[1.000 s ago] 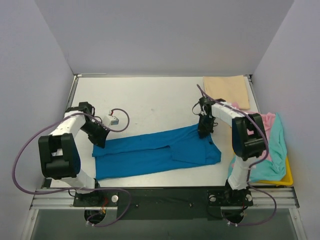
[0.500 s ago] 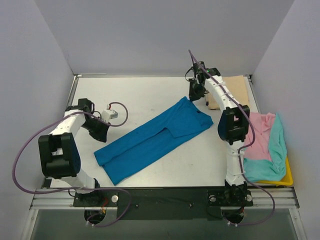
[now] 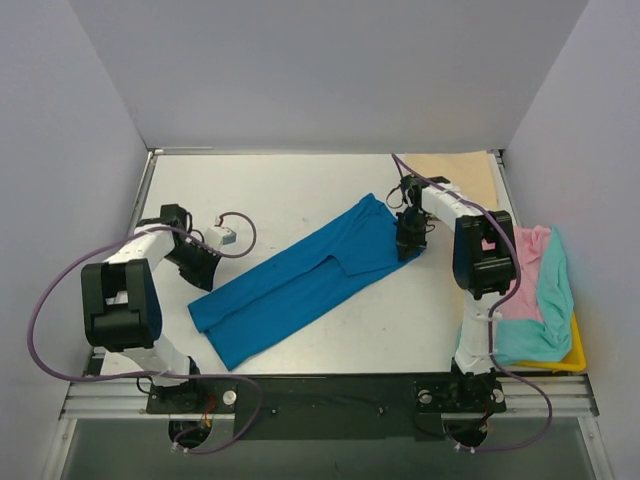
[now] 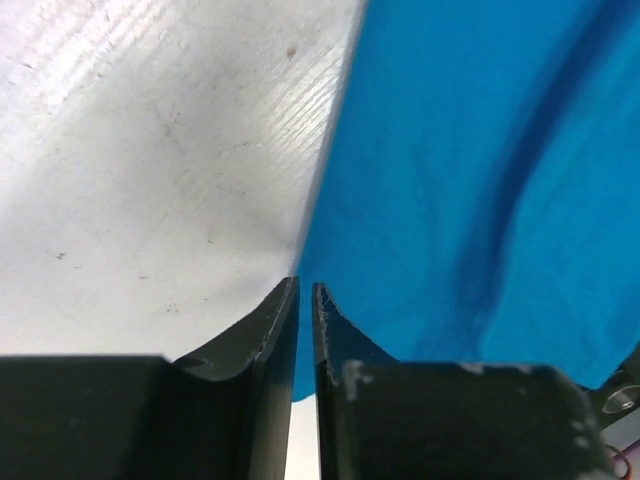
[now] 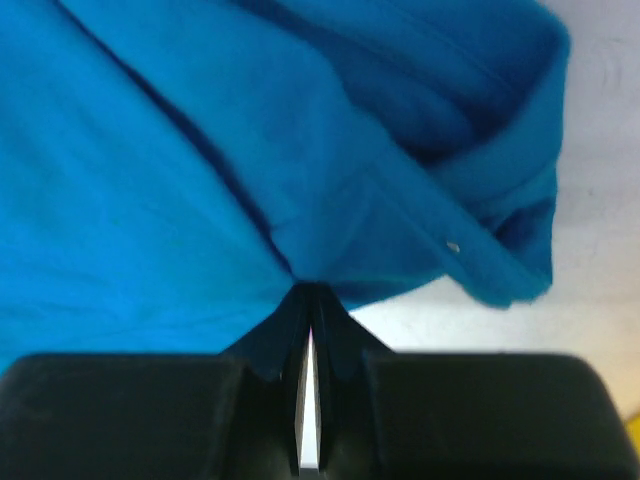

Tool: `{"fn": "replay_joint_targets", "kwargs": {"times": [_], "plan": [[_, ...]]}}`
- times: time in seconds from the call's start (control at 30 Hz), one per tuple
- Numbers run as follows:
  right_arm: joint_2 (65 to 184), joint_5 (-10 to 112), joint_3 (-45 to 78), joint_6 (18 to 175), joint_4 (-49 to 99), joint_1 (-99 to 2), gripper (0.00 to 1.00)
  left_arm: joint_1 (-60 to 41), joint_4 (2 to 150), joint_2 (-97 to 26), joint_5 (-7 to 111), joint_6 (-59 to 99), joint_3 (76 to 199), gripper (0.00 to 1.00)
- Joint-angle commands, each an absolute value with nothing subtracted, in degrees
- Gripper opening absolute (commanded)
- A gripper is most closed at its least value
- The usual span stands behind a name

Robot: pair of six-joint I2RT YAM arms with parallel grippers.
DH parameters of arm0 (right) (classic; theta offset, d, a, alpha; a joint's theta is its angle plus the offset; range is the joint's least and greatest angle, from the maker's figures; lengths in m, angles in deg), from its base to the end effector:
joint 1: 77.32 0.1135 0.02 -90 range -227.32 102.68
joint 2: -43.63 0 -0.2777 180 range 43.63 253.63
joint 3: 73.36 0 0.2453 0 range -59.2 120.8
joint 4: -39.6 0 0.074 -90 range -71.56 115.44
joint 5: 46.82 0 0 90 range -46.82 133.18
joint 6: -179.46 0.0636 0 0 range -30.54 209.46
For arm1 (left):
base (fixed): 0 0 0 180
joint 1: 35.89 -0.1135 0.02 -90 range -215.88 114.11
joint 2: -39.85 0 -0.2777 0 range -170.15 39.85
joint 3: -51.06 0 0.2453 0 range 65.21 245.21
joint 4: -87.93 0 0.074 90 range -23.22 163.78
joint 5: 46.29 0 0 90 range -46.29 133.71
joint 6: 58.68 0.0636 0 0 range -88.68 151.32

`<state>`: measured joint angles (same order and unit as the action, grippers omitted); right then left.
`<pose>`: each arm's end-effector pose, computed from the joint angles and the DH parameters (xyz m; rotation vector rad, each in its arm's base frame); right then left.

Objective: Fold and stack the t-shirts
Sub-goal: Rotate the tshirt 90 degrees

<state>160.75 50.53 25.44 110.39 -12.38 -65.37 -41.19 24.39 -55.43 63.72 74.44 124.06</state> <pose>0.4148 0.0961 0.1545 0.1902 2.8251 0.3135 0.2831 0.0044 0.1636 0.9583 2.7398 -0.4236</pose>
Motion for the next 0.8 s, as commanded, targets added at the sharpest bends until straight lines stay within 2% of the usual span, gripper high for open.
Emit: {"fn": "replay_joint_targets", "kwargs": {"times": [0.0, 0.1, 0.17, 0.3, 0.33, 0.37, 0.5, 0.63, 0.73, 0.77], "plan": [[169.47, 55.3, 34.63, 111.69, -19.19, -65.81, 0.0, -41.16, 21.67, -49.37, 70.94, 73.51, 127.43, 0.23], [176.48, 56.01, 42.64, 111.43, -23.76, -65.8, 0.0, -41.25, 21.22, -48.48, 71.49, 72.38, 127.97, 0.26], [182.62, 57.23, 52.82, 111.69, -27.36, -66.42, 0.0, -41.25, 21.83, -48.57, 70.7, 71.93, 127.18, 0.27], [197.04, 60.83, 83.64, 115.02, -33.09, -67.65, 0.0, -39.76, 25.35, -48.39, 67.1, 70.0, 122.27, 0.28], [198.48, 61.45, 86.84, 117.99, -30.57, -67.82, 0.0, -38.53, 26.22, -48.39, 66.65, 69.47, 121.65, 0.28], [199.8, 63.02, 88.09, 120.37, -28.19, -68.17, 0.0, -36.69, 27.53, -48.13, 64.82, 69.38, 119.9, 0.29], [196.73, 65.94, 80.11, 130.93, -2.02, -68.79, 0.0, -31.16, 31.05, -48.65, 60.16, 68.33, 115.76, 0.3], [200.78, 69.09, 89.41, 136.02, 6.35, -69.23, 0.0, -25.8, 29.93, -50.23, 60.66, 68.41, 114.61, 0.31], [191.77, 69.38, 79.09, 135.87, 15.49, -69.23, 0.0, -22.27, 29.39, -51.46, 61.81, 68.5, 114.08, 0.31], [189.63, 68.93, 77.31, 134.3, 16.21, -69.23, 0.04, -20.7, 28.96, -51.99, 62.16, 68.94, 113.73, 0.31]]}}
